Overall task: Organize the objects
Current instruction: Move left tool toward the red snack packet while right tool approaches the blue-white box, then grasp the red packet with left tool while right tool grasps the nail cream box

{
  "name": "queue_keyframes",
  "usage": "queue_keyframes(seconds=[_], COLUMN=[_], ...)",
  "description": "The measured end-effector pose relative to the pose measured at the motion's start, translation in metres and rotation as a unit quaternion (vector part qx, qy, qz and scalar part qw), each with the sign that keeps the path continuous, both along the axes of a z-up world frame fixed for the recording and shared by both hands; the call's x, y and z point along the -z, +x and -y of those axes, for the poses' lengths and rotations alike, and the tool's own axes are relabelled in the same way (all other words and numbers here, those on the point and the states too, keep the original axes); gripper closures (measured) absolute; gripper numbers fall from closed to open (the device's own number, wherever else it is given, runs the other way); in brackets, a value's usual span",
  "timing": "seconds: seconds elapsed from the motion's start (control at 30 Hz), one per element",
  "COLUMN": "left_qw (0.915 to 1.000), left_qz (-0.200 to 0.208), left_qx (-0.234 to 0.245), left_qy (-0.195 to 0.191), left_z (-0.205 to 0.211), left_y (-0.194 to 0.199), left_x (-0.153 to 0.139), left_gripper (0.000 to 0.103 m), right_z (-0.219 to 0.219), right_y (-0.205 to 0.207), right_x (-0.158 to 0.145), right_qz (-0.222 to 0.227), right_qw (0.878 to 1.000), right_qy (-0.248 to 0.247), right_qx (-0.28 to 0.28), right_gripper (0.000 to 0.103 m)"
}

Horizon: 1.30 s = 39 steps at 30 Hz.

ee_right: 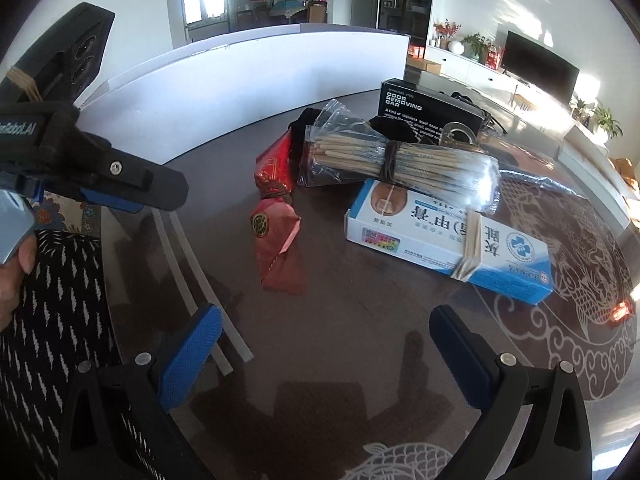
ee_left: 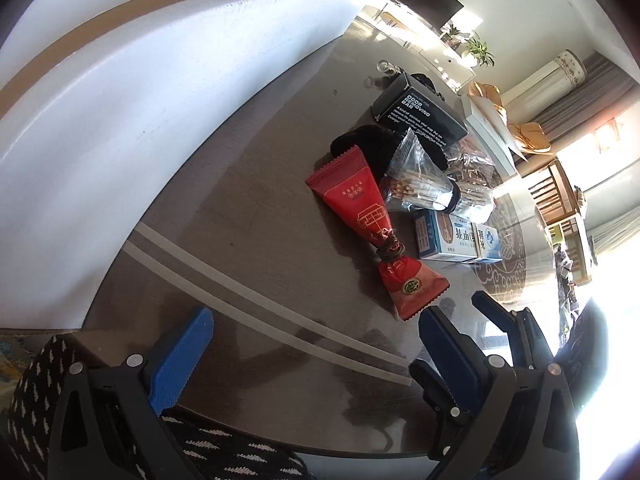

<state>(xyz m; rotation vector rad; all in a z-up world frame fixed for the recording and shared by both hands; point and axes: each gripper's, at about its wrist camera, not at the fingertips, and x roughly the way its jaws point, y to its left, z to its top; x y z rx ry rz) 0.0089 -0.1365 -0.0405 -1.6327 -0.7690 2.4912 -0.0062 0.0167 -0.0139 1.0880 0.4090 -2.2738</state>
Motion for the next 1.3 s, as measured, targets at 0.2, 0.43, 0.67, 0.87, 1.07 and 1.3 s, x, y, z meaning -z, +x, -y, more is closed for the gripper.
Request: queue_keyframes(seconds=[0.2, 0.43, 0.67, 0.87, 1.07, 1.3], left_qw=[0.9988, 0.9978, 0.9908, 0.9917, 0.9663, 0.9614], left_qz=[-0.027, -0.014, 0.013, 0.022, 0.049, 0.07], left_qx=[-0.017, 0.025, 0.041, 0.064, 0.131, 0.148], left_qy=[0.037, -0.059, -0.128, -0.109, -0.217, -0.221], left_z=[0.006, -0.065, -0.055, -0.028, -0.056, -0.054], left_y=[-0.003, -0.044, -0.056, -0.049, -0.062, -0.06], left_x=[-0.006, -0.004, 0.002, 0.002, 0.012, 0.011], left_gripper=[0.0, 0.0, 0.0, 0.0, 0.0, 0.0], right_z=[-0.049, -0.081, -0.085, -0.057, -0.02, -0.002], right_y=[0.011, 0.005, 0.018, -0.014, -0.095, -0.114], right_x=[-0.015, -0.023, -0.042, -0.043, -0.024, -0.008], right_qz=[0.002, 0.011, -0.016, -0.046, 0.015, 0.128], right_qw=[0.998, 0.991, 0.994, 0.995, 0.972, 0.957], right_qy=[-0.038, -0.083, -0.065, 0.057, 0.154, 0.153], right_qx=[0.059, 0.105, 0.082, -0.069, -0.177, -0.209], right_gripper=[0.0, 0.0, 0.0, 0.0, 0.0, 0.038])
